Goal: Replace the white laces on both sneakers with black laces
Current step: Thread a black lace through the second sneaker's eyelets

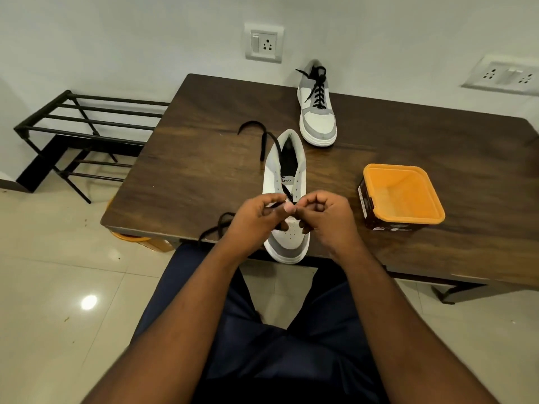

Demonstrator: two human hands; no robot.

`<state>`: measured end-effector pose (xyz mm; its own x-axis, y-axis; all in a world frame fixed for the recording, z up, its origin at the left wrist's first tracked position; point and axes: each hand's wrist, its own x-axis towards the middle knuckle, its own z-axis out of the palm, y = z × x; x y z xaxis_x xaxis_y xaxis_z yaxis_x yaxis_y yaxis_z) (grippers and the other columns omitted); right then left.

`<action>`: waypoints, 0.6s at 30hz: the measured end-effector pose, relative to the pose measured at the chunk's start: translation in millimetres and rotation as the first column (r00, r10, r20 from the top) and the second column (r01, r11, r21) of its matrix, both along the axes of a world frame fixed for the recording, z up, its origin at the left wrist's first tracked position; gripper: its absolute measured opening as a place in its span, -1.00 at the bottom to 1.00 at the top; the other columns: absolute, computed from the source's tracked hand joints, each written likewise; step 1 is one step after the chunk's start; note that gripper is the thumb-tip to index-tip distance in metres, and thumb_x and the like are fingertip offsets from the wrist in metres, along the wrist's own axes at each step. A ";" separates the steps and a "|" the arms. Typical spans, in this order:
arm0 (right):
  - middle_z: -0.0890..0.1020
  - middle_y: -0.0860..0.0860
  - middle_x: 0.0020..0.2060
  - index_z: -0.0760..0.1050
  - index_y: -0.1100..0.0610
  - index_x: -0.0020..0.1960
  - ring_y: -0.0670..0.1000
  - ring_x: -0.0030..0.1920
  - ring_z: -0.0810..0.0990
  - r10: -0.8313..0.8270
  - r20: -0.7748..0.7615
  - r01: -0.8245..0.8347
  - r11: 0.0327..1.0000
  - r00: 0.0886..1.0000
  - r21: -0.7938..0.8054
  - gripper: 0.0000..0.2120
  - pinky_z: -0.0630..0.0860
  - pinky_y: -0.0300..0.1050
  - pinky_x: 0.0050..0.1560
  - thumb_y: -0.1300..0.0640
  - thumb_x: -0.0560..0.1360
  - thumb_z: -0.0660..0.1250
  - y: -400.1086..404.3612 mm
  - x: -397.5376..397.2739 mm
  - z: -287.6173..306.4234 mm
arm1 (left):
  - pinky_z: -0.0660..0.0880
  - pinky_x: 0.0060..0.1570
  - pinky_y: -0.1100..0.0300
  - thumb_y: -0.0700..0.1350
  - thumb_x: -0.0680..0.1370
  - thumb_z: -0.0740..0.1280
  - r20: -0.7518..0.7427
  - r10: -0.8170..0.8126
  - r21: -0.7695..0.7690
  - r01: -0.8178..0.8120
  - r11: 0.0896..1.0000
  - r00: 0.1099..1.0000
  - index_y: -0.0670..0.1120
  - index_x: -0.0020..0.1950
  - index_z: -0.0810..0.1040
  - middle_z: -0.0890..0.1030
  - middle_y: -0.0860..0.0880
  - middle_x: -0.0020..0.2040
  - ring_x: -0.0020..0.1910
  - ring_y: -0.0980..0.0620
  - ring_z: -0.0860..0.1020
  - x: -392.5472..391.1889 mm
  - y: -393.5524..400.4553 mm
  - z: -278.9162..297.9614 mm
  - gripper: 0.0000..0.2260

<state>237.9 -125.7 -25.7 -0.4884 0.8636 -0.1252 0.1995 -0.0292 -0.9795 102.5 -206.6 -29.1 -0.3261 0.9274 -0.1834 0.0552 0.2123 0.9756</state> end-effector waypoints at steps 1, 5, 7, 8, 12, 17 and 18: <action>0.59 0.02 -0.45 0.59 0.25 -0.18 -0.11 -0.47 0.50 -0.032 0.007 0.032 0.999 0.999 0.000 -0.89 0.47 -0.23 -0.43 0.26 0.39 0.51 2.5 1.2 -0.3 | 0.53 -0.33 0.31 -0.10 0.55 0.40 -0.005 0.009 -0.008 -0.009 1.000 1.000 -0.15 0.08 0.64 0.69 0.00 -0.23 -0.33 0.07 0.65 0.6 -1.1 -2.8 -0.83; 0.65 0.08 -0.33 0.65 0.23 -0.09 -0.05 -0.33 0.56 -0.035 -0.087 0.023 0.991 0.996 -0.133 -0.94 0.54 -0.23 -0.31 0.33 0.45 0.43 4.9 8.1 -5.5 | 0.53 -0.36 0.24 -0.18 0.53 0.42 0.010 0.145 -0.060 -0.144 0.988 0.989 -0.16 -0.14 0.65 0.64 -0.02 -0.37 -0.42 0.08 0.61 -4.9 -7.0 -18.0 -0.92; 0.66 0.12 -0.29 0.65 0.26 -0.04 0.00 -0.29 0.60 -0.030 -0.103 0.012 0.985 0.994 -0.170 -0.90 0.58 -0.21 -0.28 0.35 0.47 0.39 2.9 8.9 -7.6 | 0.60 -0.22 0.16 -0.20 0.54 0.41 0.065 0.110 -0.040 -0.108 0.993 0.992 -0.13 -0.04 0.65 0.67 -0.12 -0.25 -0.30 0.03 0.66 -9.4 -6.6 -19.7 -0.96; 0.67 0.14 -0.27 0.64 0.27 -0.03 0.01 -0.29 0.62 -0.025 -0.103 0.008 0.986 0.994 -0.169 -0.89 0.59 -0.20 -0.28 0.36 0.47 0.39 1.2 7.6 -8.1 | 0.62 -0.10 0.14 -0.20 0.54 0.40 0.074 0.074 -0.019 -0.073 0.997 0.994 -0.11 0.04 0.64 0.69 -0.15 -0.15 -0.19 -0.01 0.68 -9.9 -5.7 -18.7 -0.90; 0.68 0.17 -0.27 0.59 0.29 -0.05 0.03 -0.32 0.66 -0.029 -0.128 0.007 0.986 0.991 -0.166 -0.91 0.60 -0.19 -0.31 0.38 0.45 0.40 -1.2 -0.3 -6.4 | 0.60 -0.14 0.22 -0.25 0.53 0.41 0.073 0.043 0.052 -0.046 0.998 0.996 -0.17 0.10 0.64 0.70 -0.19 -0.08 -0.19 -0.04 0.67 -5.6 3.0 -12.9 -0.84; 0.69 0.16 -0.26 0.58 0.25 -0.03 0.04 -0.29 0.66 -0.100 -0.177 0.058 0.972 0.979 -0.228 -0.93 0.63 -0.15 -0.24 0.33 0.53 0.33 9.2 -3.1 -5.3 | 0.46 -0.33 0.37 -0.29 0.52 0.42 0.070 0.136 0.035 -0.139 0.990 0.988 -0.23 -0.05 0.66 0.66 -0.03 -0.29 -0.40 0.21 0.55 -4.3 15.1 -17.2 -0.95; 0.69 0.15 -0.24 0.58 0.23 -0.01 0.03 -0.28 0.66 -0.177 -0.190 0.128 0.962 0.966 -0.242 -0.90 0.63 -0.13 -0.21 0.32 0.56 0.29 14.3 -2.9 -9.0 | 0.46 -0.31 0.37 -0.29 0.52 0.41 0.060 0.166 0.026 -0.168 0.985 0.984 -0.21 -0.09 0.66 0.65 -0.03 -0.30 -0.40 0.23 0.55 -5.9 19.5 -18.7 -0.96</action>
<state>234.9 -111.4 -34.6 -0.3891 0.8908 -0.2348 -0.0324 -0.2679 -0.9629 96.6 -187.1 -47.8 -0.4669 0.8662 -0.1783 -0.0347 0.1835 0.9824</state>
